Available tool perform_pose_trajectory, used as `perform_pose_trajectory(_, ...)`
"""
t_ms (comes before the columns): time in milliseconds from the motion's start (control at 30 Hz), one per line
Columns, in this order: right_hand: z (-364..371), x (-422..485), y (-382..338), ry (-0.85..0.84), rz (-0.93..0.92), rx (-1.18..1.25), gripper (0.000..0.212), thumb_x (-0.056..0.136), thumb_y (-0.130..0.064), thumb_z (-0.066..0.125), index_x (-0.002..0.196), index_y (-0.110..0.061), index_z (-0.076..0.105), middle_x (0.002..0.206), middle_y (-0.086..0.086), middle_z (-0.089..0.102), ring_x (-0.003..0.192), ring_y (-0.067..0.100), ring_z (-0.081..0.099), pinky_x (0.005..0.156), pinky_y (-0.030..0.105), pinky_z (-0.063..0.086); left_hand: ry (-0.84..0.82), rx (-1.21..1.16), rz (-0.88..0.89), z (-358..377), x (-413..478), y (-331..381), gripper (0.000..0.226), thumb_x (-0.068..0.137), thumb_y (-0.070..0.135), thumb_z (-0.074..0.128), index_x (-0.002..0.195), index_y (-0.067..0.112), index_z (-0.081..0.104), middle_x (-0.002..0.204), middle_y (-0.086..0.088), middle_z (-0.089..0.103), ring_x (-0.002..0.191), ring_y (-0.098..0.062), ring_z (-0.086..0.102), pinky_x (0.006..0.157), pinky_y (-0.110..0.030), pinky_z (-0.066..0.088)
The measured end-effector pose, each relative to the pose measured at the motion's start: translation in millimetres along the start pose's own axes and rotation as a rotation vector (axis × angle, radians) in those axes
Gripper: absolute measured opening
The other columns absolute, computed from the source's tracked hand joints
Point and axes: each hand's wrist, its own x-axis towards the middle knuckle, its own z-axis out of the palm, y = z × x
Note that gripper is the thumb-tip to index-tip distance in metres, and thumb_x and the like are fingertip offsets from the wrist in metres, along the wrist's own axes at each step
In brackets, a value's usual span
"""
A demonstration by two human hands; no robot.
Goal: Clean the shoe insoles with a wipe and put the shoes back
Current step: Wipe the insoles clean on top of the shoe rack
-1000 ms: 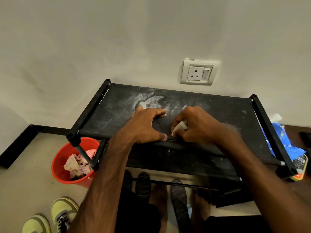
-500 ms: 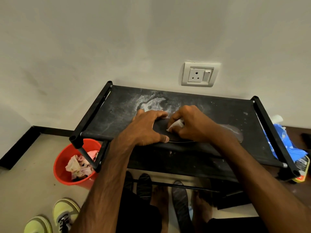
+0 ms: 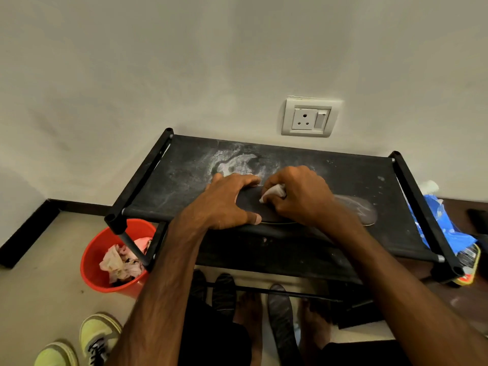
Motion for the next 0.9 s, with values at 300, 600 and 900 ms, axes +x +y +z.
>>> perform_pose_trajectory(300, -1.0, 4.5, 18.6, 0.226, 0.082, 0.066, 0.016, 0.086, -0.033, 0.073, 0.100, -0.032, 0.080, 0.095, -0.006, 0.076, 0.089, 0.019, 0.069, 0.077, 0.040, 0.059, 0.044, -0.066, 0.024, 3.1, 0.2, -5.3, 0.084, 0.078, 0.039, 0.082, 0.150, 0.037, 0.039, 0.144, 0.015, 0.045, 0.132, -0.011, 0.030, 0.113, -0.041, 0.036)
perform_pose_trajectory(600, -9.4, 1.4, 20.2, 0.243, 0.110, 0.128, 0.014, 0.087, -0.033, 0.076, 0.100, -0.031, 0.080, 0.096, -0.007, 0.077, 0.088, 0.016, 0.069, 0.080, 0.045, 0.060, 0.115, -0.017, 0.097, 7.1, 1.0, -1.2, 0.072, 0.083, 0.036, 0.078, 0.147, 0.037, 0.044, 0.144, 0.012, 0.046, 0.133, -0.016, 0.029, 0.114, -0.048, 0.034)
perform_pose_trajectory(900, -12.3, -1.2, 19.5, 0.232, 0.075, 0.136, 0.014, 0.087, -0.029, 0.076, 0.100, -0.029, 0.080, 0.096, -0.004, 0.077, 0.087, 0.016, 0.069, 0.079, 0.044, 0.060, 0.124, 0.120, 0.149, 15.3, 6.9, 6.4, 0.054, 0.081, 0.051, 0.077, 0.131, 0.036, 0.063, 0.144, 0.016, 0.048, 0.133, -0.016, 0.031, 0.113, -0.042, 0.031)
